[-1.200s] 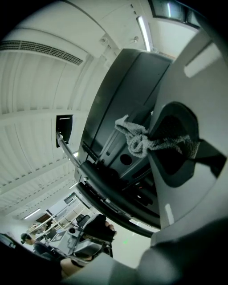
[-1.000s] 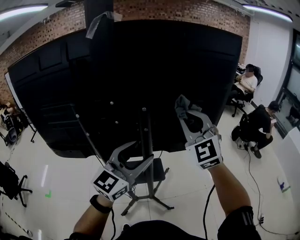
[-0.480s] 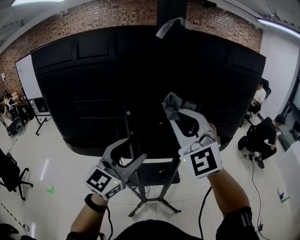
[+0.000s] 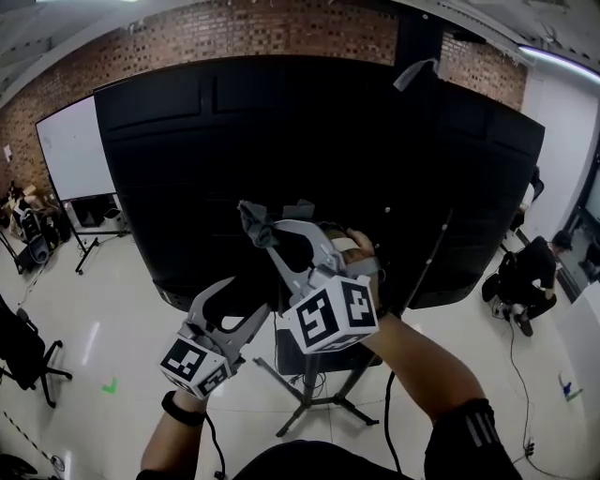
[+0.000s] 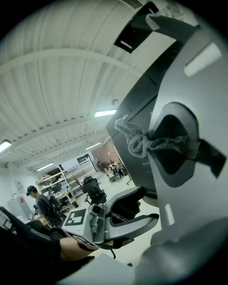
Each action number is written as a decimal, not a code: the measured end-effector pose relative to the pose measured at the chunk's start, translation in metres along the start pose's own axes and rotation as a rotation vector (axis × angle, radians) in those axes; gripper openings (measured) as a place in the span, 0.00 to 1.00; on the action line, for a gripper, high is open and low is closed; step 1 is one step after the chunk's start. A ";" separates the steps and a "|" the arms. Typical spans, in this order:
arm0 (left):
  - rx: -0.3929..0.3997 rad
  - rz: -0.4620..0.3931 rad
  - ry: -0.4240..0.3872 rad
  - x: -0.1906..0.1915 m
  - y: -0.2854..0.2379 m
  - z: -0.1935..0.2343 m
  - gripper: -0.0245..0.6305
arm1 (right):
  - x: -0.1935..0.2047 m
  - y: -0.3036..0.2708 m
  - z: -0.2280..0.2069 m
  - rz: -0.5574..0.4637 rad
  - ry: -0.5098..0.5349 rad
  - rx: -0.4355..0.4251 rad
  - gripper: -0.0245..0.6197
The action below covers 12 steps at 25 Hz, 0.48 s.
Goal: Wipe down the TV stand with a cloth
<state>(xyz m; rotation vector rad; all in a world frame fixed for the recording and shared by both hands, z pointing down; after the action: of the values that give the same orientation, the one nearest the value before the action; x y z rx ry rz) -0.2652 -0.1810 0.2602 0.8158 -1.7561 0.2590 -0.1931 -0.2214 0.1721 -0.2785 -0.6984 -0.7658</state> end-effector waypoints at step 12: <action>-0.019 0.004 0.038 0.018 0.049 0.038 0.46 | -0.017 -0.101 0.047 0.203 0.288 0.019 0.09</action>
<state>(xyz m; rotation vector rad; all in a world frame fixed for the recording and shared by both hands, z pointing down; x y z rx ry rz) -0.3279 -0.1726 0.2743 0.7890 -1.7225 0.2591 -0.2959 -0.2605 0.1941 -0.2126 -0.3979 -0.5899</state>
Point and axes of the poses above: the fingertips, and each gripper's own axes: y backward along the fingers, z to its left, x out of its underside, the point moved 5 cm from there along y, backward along the fingers, and after that the axes turned 13 degrees about -y, right-handed, at the moved point
